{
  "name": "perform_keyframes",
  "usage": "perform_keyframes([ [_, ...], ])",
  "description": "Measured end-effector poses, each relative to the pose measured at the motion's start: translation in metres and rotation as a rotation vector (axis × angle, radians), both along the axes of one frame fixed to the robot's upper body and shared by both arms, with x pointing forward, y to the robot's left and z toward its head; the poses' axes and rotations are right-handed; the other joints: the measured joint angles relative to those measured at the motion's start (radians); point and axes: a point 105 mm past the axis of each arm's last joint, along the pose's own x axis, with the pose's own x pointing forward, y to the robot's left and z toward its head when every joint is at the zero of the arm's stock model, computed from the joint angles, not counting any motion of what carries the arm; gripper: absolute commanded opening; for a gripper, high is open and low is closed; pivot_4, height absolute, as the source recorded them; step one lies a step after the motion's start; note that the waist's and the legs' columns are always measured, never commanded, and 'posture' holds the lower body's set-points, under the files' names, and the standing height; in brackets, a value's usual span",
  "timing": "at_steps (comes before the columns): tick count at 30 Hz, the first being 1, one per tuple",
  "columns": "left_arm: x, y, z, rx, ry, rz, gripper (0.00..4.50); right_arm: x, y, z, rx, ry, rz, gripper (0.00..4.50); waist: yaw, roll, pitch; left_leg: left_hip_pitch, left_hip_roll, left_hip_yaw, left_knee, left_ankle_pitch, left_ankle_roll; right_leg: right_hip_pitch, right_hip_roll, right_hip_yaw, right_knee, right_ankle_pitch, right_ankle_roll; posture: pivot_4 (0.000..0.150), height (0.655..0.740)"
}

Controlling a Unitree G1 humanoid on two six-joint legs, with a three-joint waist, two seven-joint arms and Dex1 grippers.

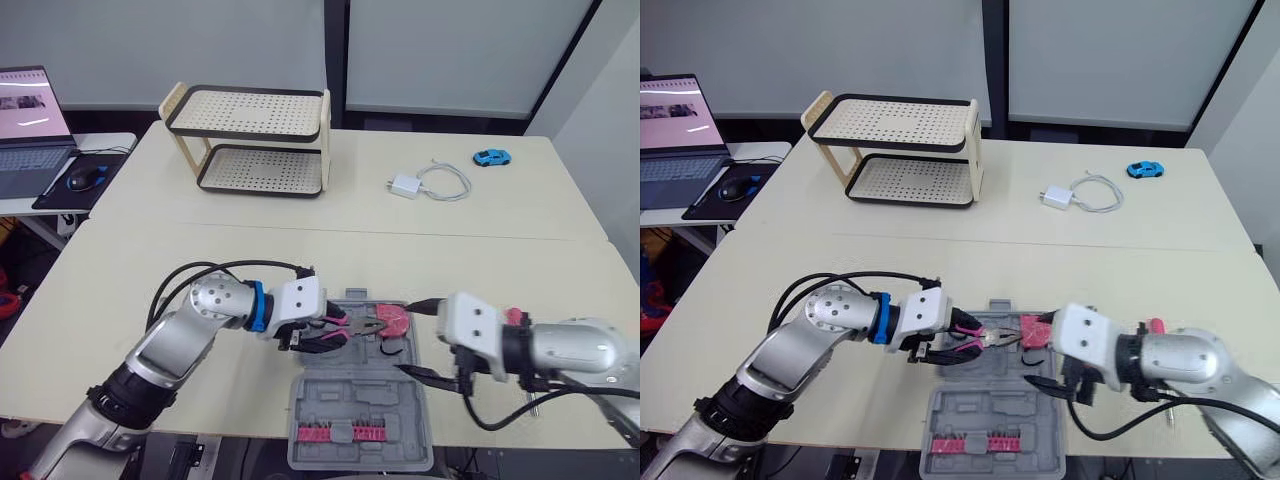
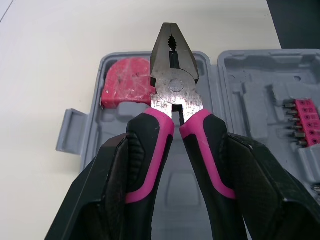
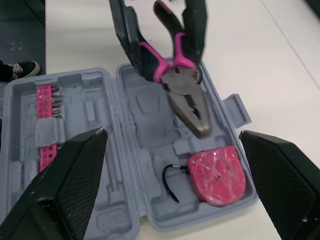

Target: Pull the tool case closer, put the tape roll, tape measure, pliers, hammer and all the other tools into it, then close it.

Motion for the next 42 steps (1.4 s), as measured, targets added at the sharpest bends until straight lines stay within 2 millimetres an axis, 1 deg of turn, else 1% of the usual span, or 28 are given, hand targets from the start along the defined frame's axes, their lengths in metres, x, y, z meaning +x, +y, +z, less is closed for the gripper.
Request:
perform_keyframes([
  [2, -0.002, 0.000, -0.002, 0.009, 0.012, -0.007, 2.54, 0.005, 0.011, -0.005, -0.003, 0.006, 0.007, 4.50, -0.001, 0.000, 0.000, -0.001, 0.000, -0.001, 0.000, 0.000, 0.000, -0.001, 0.000, 0.000, 0.000, 0.000, 0.000, 0.150, 0.7350],
  [6, -0.004, -0.001, -0.005, 0.025, 0.027, -0.022, 2.54, 0.016, 0.027, -0.012, -0.025, -0.004, 0.023, 4.50, 0.002, 0.000, 0.000, -0.009, 0.000, -0.002, 0.001, 0.000, 0.000, -0.009, 0.000, -0.002, 0.001, 0.000, 0.000, 0.150, 0.7350],
  [8, -0.004, 0.001, -0.005, 0.037, 0.035, -0.019, 2.54, 0.018, 0.030, -0.017, -0.050, 0.004, 0.033, 4.50, 0.004, 0.000, 0.000, -0.013, 0.000, -0.003, 0.002, 0.000, 0.000, -0.012, 0.000, -0.002, 0.002, 0.000, 0.000, 0.150, 0.7350],
  [13, -0.003, 0.002, -0.005, 0.049, 0.042, -0.013, 2.54, 0.023, 0.032, -0.025, -0.098, -0.004, 0.055, 4.50, 0.010, 0.000, 0.000, -0.013, 0.000, -0.004, 0.002, 0.000, 0.000, -0.012, 0.000, -0.003, 0.002, 0.000, 0.000, 0.150, 0.7350],
  [16, -0.003, 0.002, -0.005, 0.052, 0.047, -0.009, 2.54, 0.023, 0.033, -0.029, -0.109, 0.000, 0.070, 3.91, 0.009, 0.000, 0.000, -0.013, 0.000, -0.004, 0.002, 0.000, 0.000, -0.012, 0.000, -0.003, 0.002, 0.000, 0.000, 0.150, 0.7350],
  [19, -0.003, 0.001, -0.005, 0.053, 0.046, -0.010, 2.54, 0.025, 0.035, -0.029, -0.110, -0.017, 0.075, 2.87, 0.009, 0.000, 0.000, -0.013, 0.000, -0.004, 0.002, 0.000, 0.000, -0.012, 0.000, -0.003, 0.003, 0.001, 0.000, 0.150, 0.7350],
  [20, -0.003, 0.002, -0.005, 0.054, 0.050, -0.007, 2.54, 0.026, 0.035, -0.029, -0.110, -0.023, 0.075, 2.61, 0.009, 0.000, 0.000, -0.013, 0.000, -0.004, 0.002, 0.000, 0.000, -0.012, 0.000, -0.003, 0.003, 0.001, -0.001, 0.150, 0.7350],
  [22, -0.003, 0.002, -0.005, 0.056, 0.057, -0.001, 2.54, 0.028, 0.034, -0.029, -0.118, -0.039, 0.071, 2.21, 0.009, 0.000, 0.000, -0.013, 0.000, -0.004, 0.002, 0.000, 0.000, -0.012, 0.000, -0.003, 0.003, 0.001, -0.001, 0.150, 0.7350],
  [23, -0.003, 0.002, -0.005, 0.057, 0.057, -0.001, 2.54, 0.028, 0.034, -0.029, -0.121, -0.046, 0.070, 2.12, 0.009, 0.000, 0.000, -0.013, 0.000, -0.004, 0.002, 0.000, 0.000, -0.012, 0.000, -0.003, 0.003, 0.001, -0.001, 0.150, 0.7350],
  [27, -0.003, 0.003, -0.006, 0.059, 0.063, 0.007, 2.54, 0.029, 0.036, -0.029, -0.117, -0.053, 0.078, 1.42, 0.009, 0.000, 0.000, -0.013, 0.000, -0.004, 0.002, 0.000, 0.000, -0.012, 0.000, -0.004, 0.003, 0.001, -0.001, 0.150, 0.7350],
  [28, -0.003, 0.003, -0.006, 0.061, 0.065, 0.008, 2.54, 0.029, 0.037, -0.029, -0.116, -0.052, 0.081, 1.30, 0.009, 0.000, 0.000, -0.013, 0.000, -0.004, 0.002, 0.000, 0.000, -0.012, 0.000, -0.004, 0.003, 0.001, -0.001, 0.150, 0.7350],
  [29, -0.003, 0.003, -0.006, 0.062, 0.067, 0.009, 2.54, 0.029, 0.037, -0.029, -0.117, -0.053, 0.083, 1.28, 0.009, 0.000, 0.000, -0.013, 0.000, -0.004, 0.002, 0.000, 0.000, -0.012, 0.000, -0.004, 0.003, 0.001, -0.001, 0.150, 0.7350],
  [36, -0.004, 0.004, -0.007, 0.059, 0.069, 0.010, 2.54, 0.029, 0.038, -0.030, -0.117, -0.059, 0.100, 1.28, 0.009, 0.000, 0.000, -0.013, 0.000, -0.004, 0.002, 0.000, 0.000, -0.012, 0.000, -0.004, 0.003, 0.001, -0.001, 0.150, 0.7350],
  [38, -0.004, 0.005, -0.007, 0.054, 0.072, 0.010, 3.27, 0.029, 0.038, -0.030, -0.115, -0.062, 0.105, 1.28, 0.009, 0.000, 0.000, -0.013, 0.000, -0.004, 0.002, 0.000, 0.000, -0.012, 0.000, -0.004, 0.003, 0.001, -0.001, 0.150, 0.7350],
  [39, -0.006, 0.005, -0.006, 0.040, 0.085, 0.009, 3.49, 0.029, 0.038, -0.029, -0.111, -0.066, 0.107, 1.28, 0.009, 0.000, 0.000, -0.013, 0.000, -0.004, 0.002, 0.000, 0.000, -0.012, 0.000, -0.004, 0.004, 0.001, -0.001, 0.150, 0.7350],
  [42, -0.008, 0.009, -0.001, 0.019, 0.103, -0.010, 4.39, 0.030, 0.037, -0.026, -0.101, -0.081, 0.107, 1.28, 0.009, 0.001, 0.000, -0.013, 0.000, -0.004, 0.003, 0.000, 0.000, -0.012, 0.000, -0.004, 0.004, 0.001, -0.001, 0.150, 0.7350],
])
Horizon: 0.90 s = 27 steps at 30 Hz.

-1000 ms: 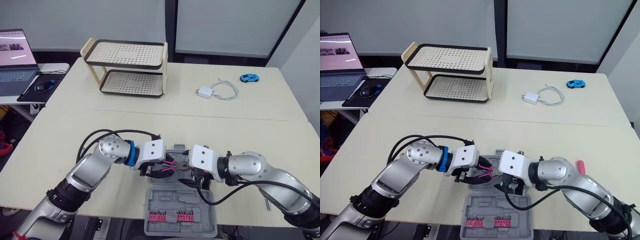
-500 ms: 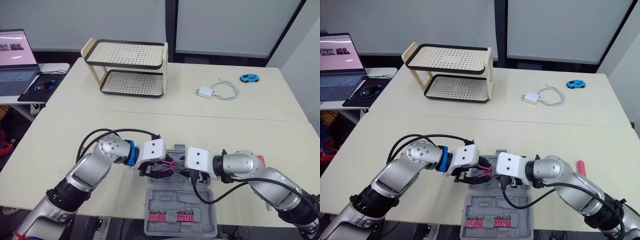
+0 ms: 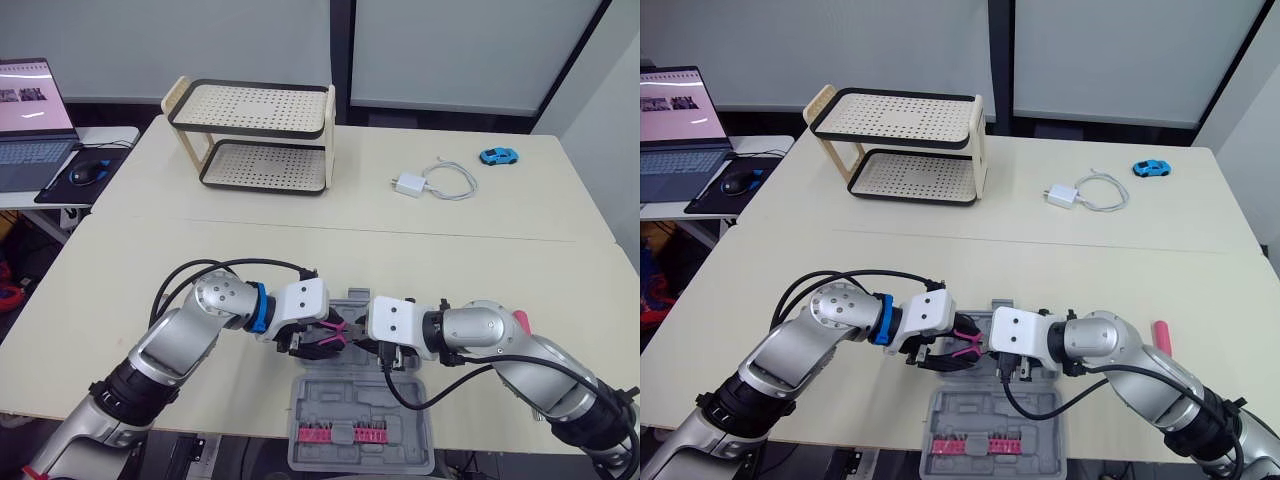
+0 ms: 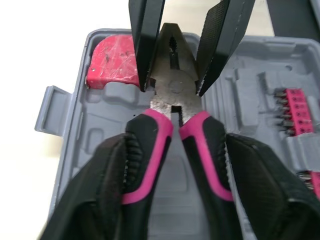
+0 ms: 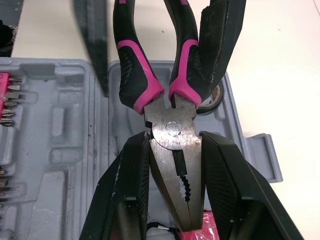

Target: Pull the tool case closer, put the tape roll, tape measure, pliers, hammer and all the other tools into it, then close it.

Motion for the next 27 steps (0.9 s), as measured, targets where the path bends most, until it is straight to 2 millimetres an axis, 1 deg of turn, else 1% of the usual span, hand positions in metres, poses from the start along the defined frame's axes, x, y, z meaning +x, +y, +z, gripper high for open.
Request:
perform_keyframes([
  [1, 0.000, 0.003, 0.002, -0.004, 0.000, -0.001, 4.50, 0.001, -0.001, 0.001, 0.001, -0.003, -0.005, 1.28, 0.000, 0.000, 0.000, 0.000, 0.000, 0.000, 0.000, 0.000, 0.000, 0.000, 0.000, 0.000, 0.000, 0.000, 0.000, 0.150, 0.7350],
  [4, 0.000, 0.022, 0.011, -0.016, 0.005, 0.023, 4.50, 0.002, -0.008, 0.004, -0.003, -0.002, -0.011, 1.28, -0.001, 0.000, 0.000, 0.000, 0.000, 0.000, 0.000, 0.000, 0.000, 0.000, 0.000, 0.000, 0.000, 0.000, 0.000, 0.150, 0.7350],
  [5, -0.001, 0.032, 0.015, -0.015, 0.008, 0.034, 4.50, 0.002, -0.011, 0.006, -0.002, -0.001, -0.013, 1.28, -0.003, 0.000, 0.000, 0.000, 0.000, 0.000, 0.000, 0.000, 0.000, 0.000, 0.000, 0.000, 0.000, 0.000, 0.000, 0.150, 0.7350],
  [6, -0.001, 0.037, 0.017, -0.014, 0.007, 0.038, 4.50, 0.002, -0.013, 0.007, -0.001, -0.002, -0.018, 1.28, -0.003, 0.000, 0.000, 0.000, 0.000, 0.000, 0.000, 0.000, 0.000, 0.000, 0.000, 0.000, 0.000, 0.000, 0.000, 0.150, 0.7350],
  [7, -0.006, 0.050, 0.019, -0.019, 0.004, 0.036, 4.50, 0.002, -0.017, 0.010, -0.010, -0.003, -0.015, 1.28, -0.004, 0.000, 0.000, 0.000, 0.000, 0.000, 0.000, 0.000, 0.000, -0.001, 0.000, 0.000, 0.000, 0.000, 0.000, 0.150, 0.7350],
  [11, -0.016, 0.087, 0.012, 0.001, 0.013, 0.063, 4.50, 0.002, -0.033, 0.021, -0.063, -0.024, -0.011, 1.28, -0.004, 0.001, 0.000, 0.000, 0.000, 0.001, 0.000, 0.000, 0.000, -0.001, -0.001, 0.000, 0.000, 0.000, 0.000, 0.150, 0.7350],
  [14, -0.024, 0.102, 0.003, -0.006, -0.007, 0.068, 4.50, 0.002, -0.039, 0.026, -0.114, -0.043, 0.010, 1.28, -0.002, 0.001, 0.000, 0.000, 0.000, 0.001, 0.000, 0.000, 0.000, -0.001, 0.000, 0.000, 0.000, 0.000, -0.001, 0.150, 0.7350],
  [16, -0.029, 0.109, -0.004, -0.001, -0.019, 0.070, 4.50, 0.002, -0.038, 0.026, -0.135, -0.055, 0.021, 1.28, -0.001, 0.001, 0.000, 0.000, 0.000, 0.001, 0.000, 0.000, 0.000, -0.001, 0.000, 0.000, 0.000, 0.000, -0.001, 0.150, 0.7350],
  [19, -0.035, 0.113, -0.011, -0.001, -0.029, 0.049, 4.50, 0.000, -0.032, 0.018, -0.166, -0.055, 0.047, 1.28, -0.002, 0.001, 0.000, 0.000, 0.000, 0.001, 0.000, 0.000, 0.000, -0.001, 0.000, 0.000, 0.000, 0.000, -0.001, 0.150, 0.7350],
  [22, -0.034, 0.112, -0.009, -0.025, -0.062, 0.055, 4.50, -0.002, -0.028, 0.006, -0.196, -0.030, 0.065, 1.28, 0.001, 0.001, 0.000, 0.000, 0.000, 0.001, 0.000, 0.000, 0.000, -0.001, 0.000, 0.000, 0.000, 0.001, -0.001, 0.150, 0.7350],
  [27, -0.031, 0.109, -0.005, -0.071, -0.102, 0.046, 4.50, 0.003, -0.025, -0.006, -0.231, -0.019, 0.059, 1.28, -0.001, 0.001, 0.000, 0.000, 0.000, 0.001, 0.000, 0.000, 0.000, -0.001, 0.000, 0.000, 0.000, 0.001, -0.001, 0.150, 0.7350],
])
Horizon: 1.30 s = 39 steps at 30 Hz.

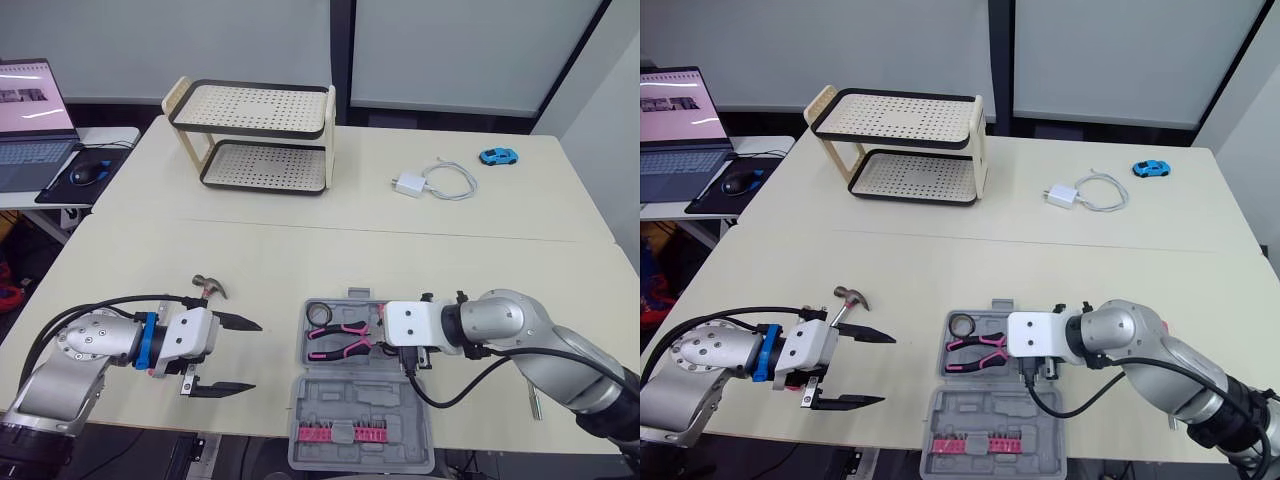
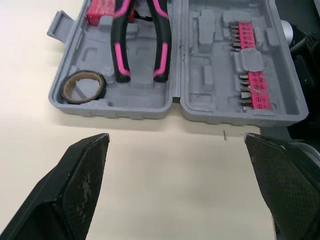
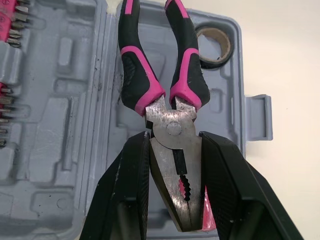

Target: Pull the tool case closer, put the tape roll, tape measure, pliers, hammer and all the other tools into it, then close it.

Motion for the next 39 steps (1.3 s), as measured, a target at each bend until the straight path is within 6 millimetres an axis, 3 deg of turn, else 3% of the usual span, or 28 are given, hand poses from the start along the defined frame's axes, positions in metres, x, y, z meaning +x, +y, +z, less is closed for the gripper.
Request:
perform_keyframes([
  [10, 0.003, 0.001, 0.005, -0.037, -0.029, 0.001, 4.50, 0.010, 0.007, -0.016, -0.019, 0.024, -0.017, 1.28, -0.002, 0.000, 0.000, 0.000, 0.000, 0.000, 0.000, 0.000, 0.000, 0.000, 0.000, 0.000, 0.000, 0.000, 0.000, 0.150, 0.7350],
  [27, 0.008, -0.006, 0.008, -0.032, -0.073, 0.003, 4.50, 0.008, 0.013, -0.031, -0.022, 0.099, -0.047, 1.28, -0.009, 0.000, 0.000, 0.000, 0.000, 0.000, 0.000, 0.000, 0.000, 0.000, 0.000, 0.000, 0.002, 0.000, 0.000, 0.150, 0.7350],
  [29, 0.009, -0.006, 0.008, -0.036, -0.078, 0.008, 4.50, 0.008, 0.013, -0.032, -0.022, 0.108, -0.055, 2.00, -0.011, 0.000, 0.000, 0.000, 0.000, 0.000, 0.000, 0.000, 0.000, 0.000, 0.000, 0.000, 0.002, 0.000, 0.000, 0.150, 0.7350],
  [36, 0.010, -0.010, 0.007, -0.039, -0.079, 0.001, 4.50, 0.005, 0.014, -0.024, 0.030, 0.146, -0.060, 3.33, -0.012, 0.000, 0.000, 0.000, 0.000, -0.001, 0.000, 0.000, 0.000, 0.000, 0.000, 0.000, 0.002, 0.000, 0.000, 0.150, 0.7350],
  [39, 0.010, -0.010, 0.007, -0.039, -0.079, 0.003, 4.50, 0.006, 0.019, -0.009, 0.107, 0.148, -0.055, 3.33, -0.013, 0.000, 0.000, 0.001, 0.000, -0.001, 0.001, 0.000, 0.000, 0.000, 0.000, 0.000, 0.003, 0.000, 0.000, 0.150, 0.7350],
])
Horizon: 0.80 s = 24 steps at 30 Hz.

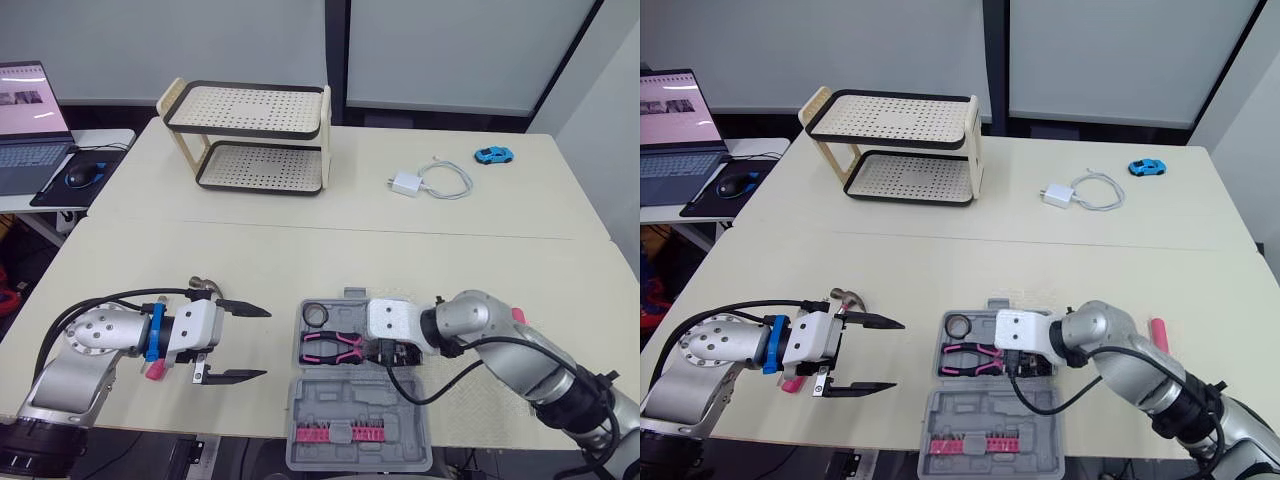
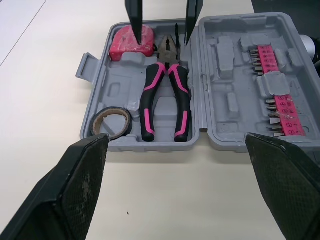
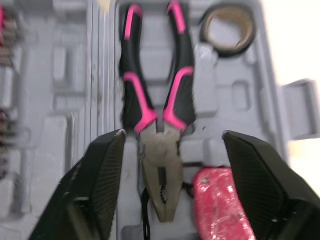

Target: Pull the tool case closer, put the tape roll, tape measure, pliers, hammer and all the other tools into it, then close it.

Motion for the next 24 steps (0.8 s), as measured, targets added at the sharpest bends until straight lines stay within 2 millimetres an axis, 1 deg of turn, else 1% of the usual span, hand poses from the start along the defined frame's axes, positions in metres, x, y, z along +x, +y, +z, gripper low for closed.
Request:
perform_keyframes([
  [1, 0.000, 0.000, 0.000, 0.000, -0.001, 0.001, 4.50, 0.000, 0.006, 0.005, 0.032, -0.011, 0.011, 3.33, -0.002, 0.000, 0.000, 0.000, 0.000, 0.000, 0.000, 0.000, 0.000, 0.000, 0.000, 0.000, 0.001, 0.000, 0.000, 0.150, 0.7350],
  [2, 0.000, 0.000, 0.000, -0.001, -0.002, 0.004, 4.50, 0.000, 0.012, 0.008, 0.063, -0.024, 0.022, 3.18, -0.003, 0.000, 0.000, 0.001, 0.000, 0.000, 0.000, 0.000, 0.000, 0.000, 0.000, 0.000, 0.001, 0.000, 0.000, 0.150, 0.7350],
  [4, 0.001, 0.000, 0.000, -0.003, -0.006, 0.009, 4.50, 0.001, 0.025, 0.014, 0.130, -0.046, 0.030, 2.83, -0.007, 0.000, 0.000, 0.001, 0.000, 0.000, 0.001, 0.000, 0.000, 0.000, 0.000, 0.000, 0.003, 0.000, 0.000, 0.150, 0.7350],
  [6, 0.002, 0.000, 0.000, -0.005, -0.007, 0.015, 4.50, 0.004, 0.031, 0.014, 0.159, -0.055, 0.019, 2.38, -0.008, 0.000, 0.000, 0.000, 0.000, 0.000, 0.002, 0.000, 0.000, 0.000, 0.000, 0.000, 0.004, 0.000, 0.000, 0.150, 0.7350],
  [11, 0.002, 0.000, 0.000, -0.007, -0.002, 0.018, 4.50, 0.013, 0.037, -0.002, 0.150, -0.050, -0.018, 1.48, -0.009, 0.000, 0.000, 0.001, 0.000, 0.000, 0.005, 0.000, 0.000, 0.000, 0.001, 0.000, 0.006, 0.000, 0.000, 0.150, 0.7350],
  [13, 0.002, 0.000, 0.000, -0.010, -0.002, 0.018, 4.50, 0.015, 0.039, -0.010, 0.137, -0.044, -0.027, 1.08, -0.009, 0.000, 0.000, 0.001, 0.000, 0.000, 0.005, 0.000, 0.000, 0.000, 0.001, 0.000, 0.007, 0.000, 0.000, 0.150, 0.7350],
  [14, 0.002, 0.000, 0.000, -0.010, -0.001, 0.018, 4.50, 0.017, 0.039, -0.014, 0.130, -0.042, -0.036, 0.80, -0.009, 0.000, 0.000, 0.000, 0.000, 0.000, 0.006, 0.000, 0.000, 0.000, 0.001, 0.000, 0.007, 0.000, 0.000, 0.150, 0.7350],
  [18, 0.002, 0.000, 0.000, -0.012, 0.000, 0.018, 4.50, 0.022, 0.038, -0.024, 0.112, -0.029, -0.061, 0.03, -0.009, 0.000, 0.000, 0.000, 0.000, 0.000, 0.006, 0.000, 0.000, -0.001, 0.001, 0.001, 0.007, 0.000, 0.000, 0.150, 0.7350],
  [21, 0.001, 0.000, 0.000, -0.012, 0.001, 0.018, 4.50, 0.023, 0.036, -0.035, 0.073, -0.017, -0.064, 0.03, -0.009, 0.000, 0.000, 0.000, 0.000, 0.000, 0.006, 0.000, 0.000, -0.001, 0.001, 0.001, 0.008, 0.000, 0.000, 0.150, 0.7350],
  [24, 0.000, 0.000, -0.002, -0.012, 0.008, 0.020, 4.50, 0.023, 0.036, -0.037, 0.067, -0.024, -0.060, 0.03, -0.010, 0.000, 0.000, 0.000, 0.000, 0.000, 0.006, 0.000, 0.000, -0.001, 0.001, 0.001, 0.008, 0.000, 0.000, 0.150, 0.7350],
])
